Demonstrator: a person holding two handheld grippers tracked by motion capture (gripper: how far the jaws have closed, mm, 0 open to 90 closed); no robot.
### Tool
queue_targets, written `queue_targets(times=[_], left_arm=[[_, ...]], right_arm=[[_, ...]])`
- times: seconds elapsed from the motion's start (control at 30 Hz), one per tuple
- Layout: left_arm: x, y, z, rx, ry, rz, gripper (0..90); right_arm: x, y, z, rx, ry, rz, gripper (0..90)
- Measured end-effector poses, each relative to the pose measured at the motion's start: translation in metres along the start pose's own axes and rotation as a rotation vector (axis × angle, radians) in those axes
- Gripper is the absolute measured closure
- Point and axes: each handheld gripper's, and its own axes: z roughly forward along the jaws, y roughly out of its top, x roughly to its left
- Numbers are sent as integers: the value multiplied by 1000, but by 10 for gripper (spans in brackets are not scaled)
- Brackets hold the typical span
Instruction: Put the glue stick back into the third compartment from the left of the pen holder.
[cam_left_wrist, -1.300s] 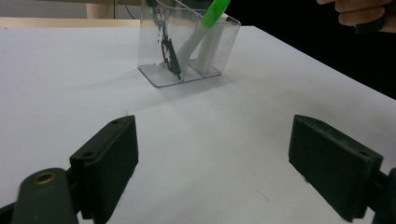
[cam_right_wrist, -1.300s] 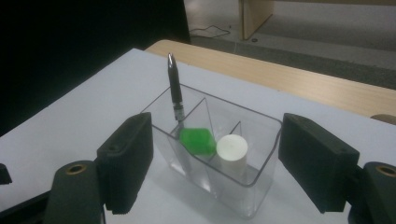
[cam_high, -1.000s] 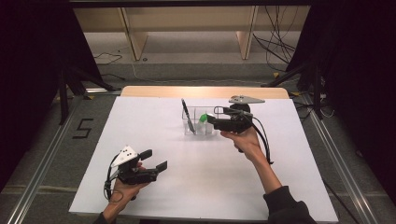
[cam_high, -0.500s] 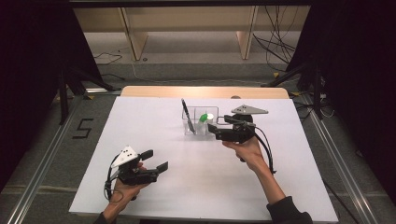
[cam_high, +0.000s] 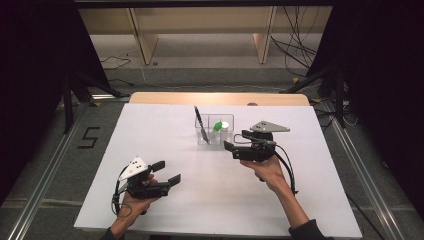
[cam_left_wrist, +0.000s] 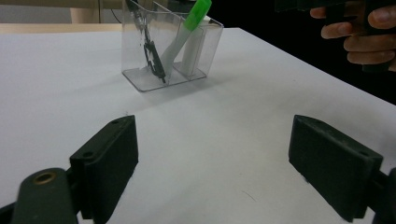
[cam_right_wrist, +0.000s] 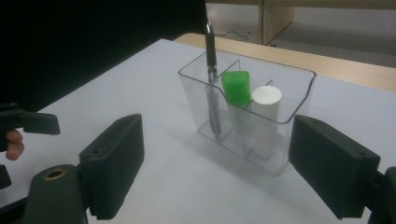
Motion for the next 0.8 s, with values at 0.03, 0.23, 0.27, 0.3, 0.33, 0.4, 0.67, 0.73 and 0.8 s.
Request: queue_targets(times=[0.03,0.23,0.27,0.3,0.33,0.4,0.67,0.73,0.8], left_arm=[[0,0,0,1,-1,1,157],[-1,0,1,1,-9,12,154],[-1,0,1,2,-10,12,154],[-1,0,0,0,-12,13,153],[-1,0,0,-2,-14,13,152],[-1,0,0,-3,-16,14,149],[-2,0,1,-1,-23,25,126],[-2,0,1,-1,-25,27,123],[-2,-1,1,-1,-25,28,122]], right_arm=[[0,-1,-1,-2,-1,-3,189],[1,-7,-4,-2,-1,-11,176],[1,-8,-5,-2,-1,-10,176],[1,-10,-6,-3,2,-11,176],[1,-11,-7,-3,4,-12,174],[2,-13,-9,-3,2,-18,172],[2,-22,-22,-13,13,-19,169],[2,-24,-25,-22,17,-18,169],[2,-26,-28,-27,19,-14,169]])
